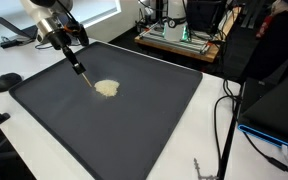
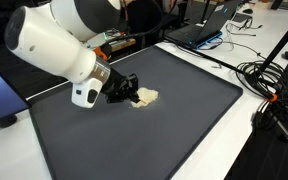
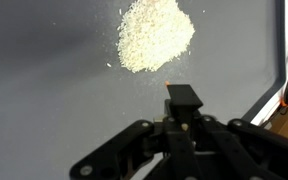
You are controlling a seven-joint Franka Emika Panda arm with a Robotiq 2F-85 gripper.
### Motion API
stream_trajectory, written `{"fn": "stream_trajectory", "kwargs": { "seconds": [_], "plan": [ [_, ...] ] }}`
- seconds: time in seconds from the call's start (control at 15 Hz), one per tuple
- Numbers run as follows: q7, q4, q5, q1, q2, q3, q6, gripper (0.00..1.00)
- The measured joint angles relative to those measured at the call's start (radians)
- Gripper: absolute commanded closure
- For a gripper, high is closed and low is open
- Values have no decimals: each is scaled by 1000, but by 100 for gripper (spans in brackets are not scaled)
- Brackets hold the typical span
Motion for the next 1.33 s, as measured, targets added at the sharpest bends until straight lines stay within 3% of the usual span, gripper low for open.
{"fn": "stream_trajectory", "kwargs": {
  "seconds": [0.6,1.0,1.33],
  "plan": [
    [-208,-213,315,-31,-44,-10,142,97],
    [-351,-405,546,-27,-148,-65,174,97],
    [-408,-556,675,26,-254,-132,203,97]
  ]
}}
